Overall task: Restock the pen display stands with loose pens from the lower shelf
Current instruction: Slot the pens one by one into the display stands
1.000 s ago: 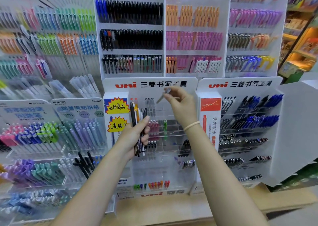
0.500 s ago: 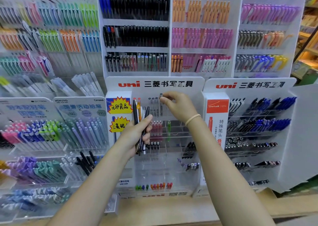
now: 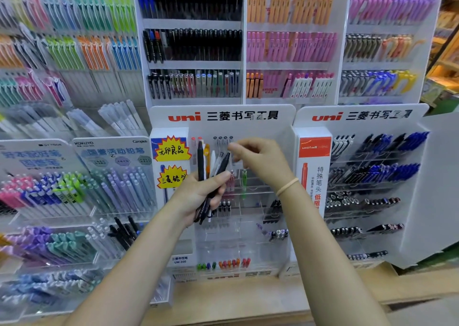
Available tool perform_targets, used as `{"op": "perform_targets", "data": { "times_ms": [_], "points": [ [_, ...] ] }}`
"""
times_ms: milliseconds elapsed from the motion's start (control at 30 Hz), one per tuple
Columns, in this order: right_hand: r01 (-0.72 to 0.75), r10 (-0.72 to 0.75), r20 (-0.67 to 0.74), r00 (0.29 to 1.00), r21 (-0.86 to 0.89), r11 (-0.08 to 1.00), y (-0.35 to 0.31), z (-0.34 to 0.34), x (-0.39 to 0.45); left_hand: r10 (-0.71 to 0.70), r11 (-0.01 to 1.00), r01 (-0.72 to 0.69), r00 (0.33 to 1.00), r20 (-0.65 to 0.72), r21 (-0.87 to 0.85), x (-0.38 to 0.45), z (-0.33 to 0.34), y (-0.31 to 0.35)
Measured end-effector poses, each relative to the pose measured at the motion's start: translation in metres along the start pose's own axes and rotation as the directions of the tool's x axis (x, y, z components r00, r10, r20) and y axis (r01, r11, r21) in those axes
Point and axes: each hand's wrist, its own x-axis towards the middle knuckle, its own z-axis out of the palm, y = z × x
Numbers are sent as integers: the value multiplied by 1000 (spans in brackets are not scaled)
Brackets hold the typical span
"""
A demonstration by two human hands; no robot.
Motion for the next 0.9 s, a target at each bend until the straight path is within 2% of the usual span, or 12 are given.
{"op": "perform_targets", "data": {
  "times_ms": [67, 167, 300, 367, 467, 567, 633, 767, 900],
  "points": [
    [-92, 83, 119, 989, 68, 993, -1, 3, -6, -2, 999, 1, 1000, 17, 50, -1, 3, 0],
    [-139, 120, 109, 987, 181, 974, 5, 3, -11, -6, 995, 3, 999, 35, 98, -3, 5, -1],
    [-156, 125, 153, 980, 209, 966, 11, 6, -17, -42, 991, 37, 998, 40, 128, -6, 2, -6],
    [-161, 139, 102, 985, 257, 953, 14, 9, -19, -68, 986, 63, 997, 24, 155, -9, 2, -9],
    [-159, 200, -72, 977, 379, 912, 20, 9, -22, -85, 986, 82, 996, 20, 142, -13, 0, -12],
    [-133, 265, -182, 947, 529, 838, 24, 6, -28, -81, 992, 83, 997, -19, 93, -19, -6, -16],
    [-122, 288, -192, 938, 595, 794, 25, 5, -34, -65, 998, 67, 991, -121, 13, -23, -8, -18],
    [-166, 323, -116, 939, 670, 724, 27, 12, -51, -2, 983, -54, 952, -307, -174, -24, -9, -20],
    [-246, 322, 20, 947, 688, 683, 39, 28, -70, 68, 955, -150, 950, -303, -256, -25, -10, -20]
  ]
}}
